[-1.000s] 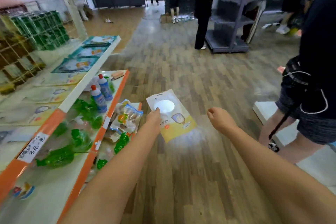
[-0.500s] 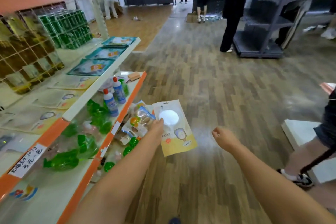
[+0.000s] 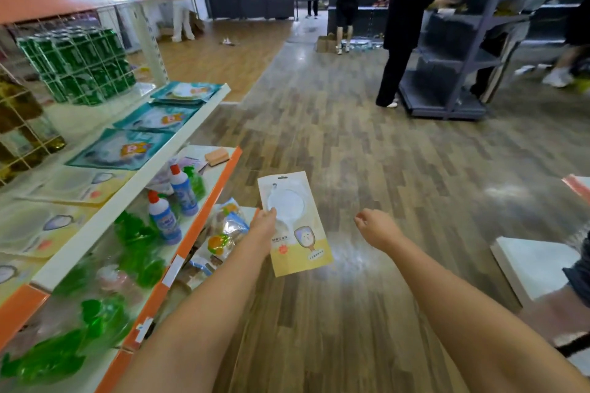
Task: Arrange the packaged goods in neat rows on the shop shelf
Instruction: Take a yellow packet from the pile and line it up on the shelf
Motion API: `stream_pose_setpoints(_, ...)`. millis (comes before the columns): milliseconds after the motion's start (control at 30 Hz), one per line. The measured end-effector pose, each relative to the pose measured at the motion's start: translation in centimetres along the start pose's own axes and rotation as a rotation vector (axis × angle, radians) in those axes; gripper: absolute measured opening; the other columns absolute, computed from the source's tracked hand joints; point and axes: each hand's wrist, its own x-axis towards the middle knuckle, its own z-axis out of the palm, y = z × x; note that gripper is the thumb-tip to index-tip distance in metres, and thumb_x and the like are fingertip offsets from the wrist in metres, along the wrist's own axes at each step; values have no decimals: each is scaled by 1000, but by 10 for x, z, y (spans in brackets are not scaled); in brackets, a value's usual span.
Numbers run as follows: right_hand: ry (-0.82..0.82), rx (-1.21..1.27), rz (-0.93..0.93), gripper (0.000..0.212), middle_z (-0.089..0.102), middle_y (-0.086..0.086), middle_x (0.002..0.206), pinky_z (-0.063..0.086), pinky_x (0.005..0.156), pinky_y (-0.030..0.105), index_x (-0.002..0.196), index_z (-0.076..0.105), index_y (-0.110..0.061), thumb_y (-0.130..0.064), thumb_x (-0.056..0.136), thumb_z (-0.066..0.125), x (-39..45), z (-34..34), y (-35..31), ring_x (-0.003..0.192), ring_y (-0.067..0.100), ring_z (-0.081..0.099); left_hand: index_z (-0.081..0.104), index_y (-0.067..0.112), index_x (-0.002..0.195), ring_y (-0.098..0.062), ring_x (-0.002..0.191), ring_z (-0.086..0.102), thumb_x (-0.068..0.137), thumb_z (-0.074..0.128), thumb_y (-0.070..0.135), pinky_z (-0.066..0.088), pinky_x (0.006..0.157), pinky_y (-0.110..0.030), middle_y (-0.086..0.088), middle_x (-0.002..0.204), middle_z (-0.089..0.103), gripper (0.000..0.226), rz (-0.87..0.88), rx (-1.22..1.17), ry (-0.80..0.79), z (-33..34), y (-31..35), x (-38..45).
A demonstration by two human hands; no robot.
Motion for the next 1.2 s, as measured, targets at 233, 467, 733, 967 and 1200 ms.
stream_pose_setpoints(233,-69,-75,-83,33,64,15,109,45,82,36,104,62,-10,-31,98,37,69,-4,-3,104,34,57,41,20,137,-36,115,55,85,51,50,47,96,-53,-10,135,50,61,-40,-48,18,5,6,70)
stream_pose_setpoints(467,-108,-77,-274,31,64,14,102,43,76,32,99,59,-12,-32,100,36,159,-32,-31,101,31,59,36,14,142,-35,125,47,97,46,42,42,103,-50,-10,141,44,54,8,-131,200,7,55,81)
stream_pose_setpoints(733,-197,-88,-475,36,61,14,118,47,92,36,116,59,-11,-34,99,38,219,-18,-84,111,31,56,32,12,145,-33,128,45,100,43,39,39,104,-50,-9,144,40,54,23,-274,402,-30,64,83)
stream_pose_setpoints(967,-276,-78,-642,35,60,13,120,45,89,34,118,59,-12,-30,98,36,231,19,-160,112,31,55,42,15,139,-35,119,53,96,48,42,44,100,-56,-14,138,49,51,-6,-347,506,-92,43,95)
stream_pose_setpoints(1200,-266,-59,-790,34,62,10,116,49,89,39,120,57,-13,-30,98,37,245,22,-253,106,30,57,38,12,141,-33,122,50,100,44,36,40,105,-48,-13,138,47,48,42,-365,593,-134,93,86)
